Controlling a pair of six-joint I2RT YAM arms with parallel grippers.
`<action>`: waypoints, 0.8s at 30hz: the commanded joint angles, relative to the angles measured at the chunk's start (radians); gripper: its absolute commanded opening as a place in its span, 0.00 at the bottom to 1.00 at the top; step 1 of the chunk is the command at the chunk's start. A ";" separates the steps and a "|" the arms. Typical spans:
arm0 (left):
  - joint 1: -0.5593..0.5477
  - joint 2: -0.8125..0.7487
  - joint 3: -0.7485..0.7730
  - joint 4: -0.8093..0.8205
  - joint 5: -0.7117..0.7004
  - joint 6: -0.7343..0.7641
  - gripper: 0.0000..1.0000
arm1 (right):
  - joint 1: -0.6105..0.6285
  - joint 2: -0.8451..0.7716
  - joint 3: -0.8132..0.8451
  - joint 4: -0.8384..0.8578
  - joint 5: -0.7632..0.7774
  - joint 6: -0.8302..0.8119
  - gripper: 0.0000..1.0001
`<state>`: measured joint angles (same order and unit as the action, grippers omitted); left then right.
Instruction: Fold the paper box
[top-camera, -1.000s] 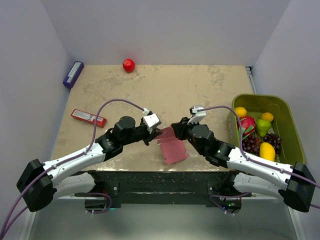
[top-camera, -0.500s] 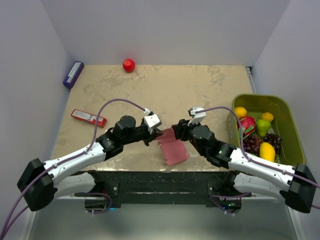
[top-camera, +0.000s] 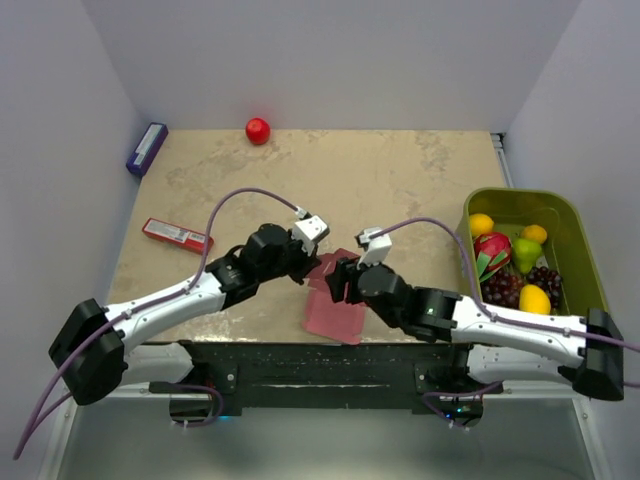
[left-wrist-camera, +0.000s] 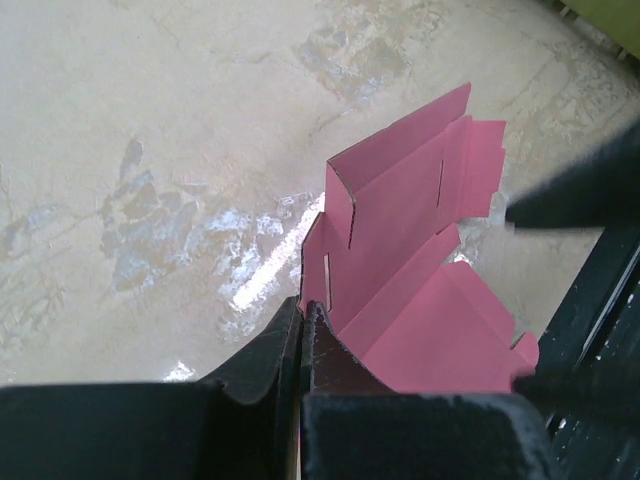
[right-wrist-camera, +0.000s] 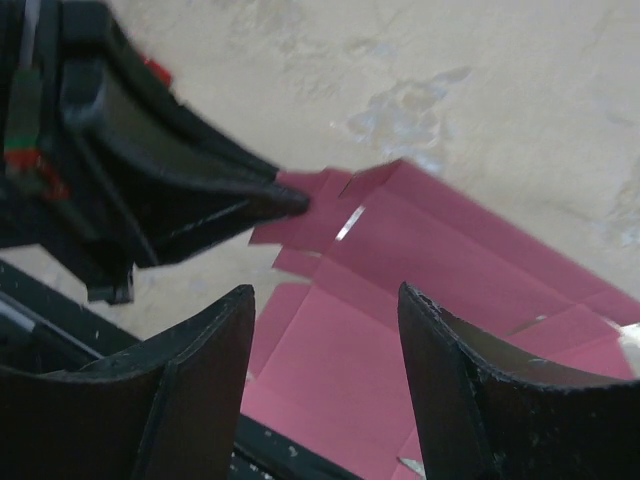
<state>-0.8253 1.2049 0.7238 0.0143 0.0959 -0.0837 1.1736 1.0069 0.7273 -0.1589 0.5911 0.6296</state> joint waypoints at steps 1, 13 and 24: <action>0.009 0.025 0.062 -0.013 0.019 -0.063 0.00 | 0.122 0.107 0.043 -0.018 0.114 0.192 0.60; 0.213 0.070 0.071 0.007 0.326 -0.205 0.00 | 0.144 0.300 0.069 0.053 0.242 0.322 0.71; 0.302 0.093 0.048 0.047 0.412 -0.309 0.00 | 0.009 0.420 0.184 0.145 0.118 0.131 0.72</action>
<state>-0.5438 1.2907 0.7563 0.0051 0.4438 -0.3340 1.1721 1.3582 0.8196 -0.0700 0.6949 0.8242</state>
